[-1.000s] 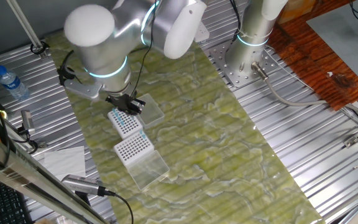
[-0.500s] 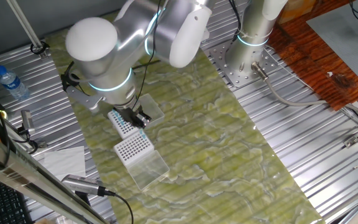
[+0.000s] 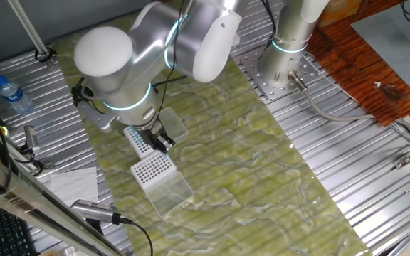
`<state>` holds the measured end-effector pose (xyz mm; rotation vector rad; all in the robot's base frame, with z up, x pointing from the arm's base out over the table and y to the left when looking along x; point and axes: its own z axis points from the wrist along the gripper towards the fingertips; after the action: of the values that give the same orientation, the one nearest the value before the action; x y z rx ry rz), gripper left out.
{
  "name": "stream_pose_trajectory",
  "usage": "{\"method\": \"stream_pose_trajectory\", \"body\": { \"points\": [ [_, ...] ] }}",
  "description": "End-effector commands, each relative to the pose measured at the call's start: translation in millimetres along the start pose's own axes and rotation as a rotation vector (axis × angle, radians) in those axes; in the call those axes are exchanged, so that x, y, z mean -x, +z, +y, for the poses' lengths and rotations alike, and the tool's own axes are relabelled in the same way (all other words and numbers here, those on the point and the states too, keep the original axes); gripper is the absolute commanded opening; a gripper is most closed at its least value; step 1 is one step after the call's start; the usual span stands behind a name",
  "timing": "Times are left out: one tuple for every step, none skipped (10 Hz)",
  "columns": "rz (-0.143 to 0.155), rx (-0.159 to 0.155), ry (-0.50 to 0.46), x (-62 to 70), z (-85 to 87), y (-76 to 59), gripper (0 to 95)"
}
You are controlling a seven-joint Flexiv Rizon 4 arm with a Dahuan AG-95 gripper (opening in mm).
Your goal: Transfer all medium pipette tips from one holder to another
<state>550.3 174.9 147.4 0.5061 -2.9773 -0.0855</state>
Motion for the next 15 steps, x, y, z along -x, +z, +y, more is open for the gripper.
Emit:
{"method": "stream_pose_trajectory", "body": {
  "points": [
    [0.0,0.002,0.005,-0.4,0.2,1.0,0.0],
    [-0.001,0.006,0.01,-0.8,0.0,1.4,0.0],
    [-0.008,0.013,0.015,-1.6,-0.7,2.8,0.0],
    [-0.012,0.015,0.015,-1.9,-1.1,3.6,0.0],
    [-0.016,0.023,0.023,-2.5,-1.8,4.9,0.0],
    [-0.018,0.026,0.024,-2.7,-2.1,5.5,0.0],
    [-0.02,0.027,0.024,-3.1,-2.5,6.2,0.0],
    [-0.023,0.03,0.027,-3.4,-2.9,7.1,0.0],
    [-0.019,0.031,0.029,-3.7,-3.2,7.7,0.0],
    [-0.014,0.027,0.03,-3.7,-3.2,7.7,0.0],
    [-0.008,0.015,0.019,-3.9,-3.5,7.2,0.0],
    [-0.006,0.017,0.018,-3.9,-3.5,7.2,0.0],
    [0.02,0.025,0.01,-3.9,-3.5,7.2,0.0],
    [0.05,0.035,-0.001,-3.9,-3.5,7.2,0.0],
    [0.069,0.041,-0.025,-3.9,-3.5,7.2,0.0]
  ]
}}
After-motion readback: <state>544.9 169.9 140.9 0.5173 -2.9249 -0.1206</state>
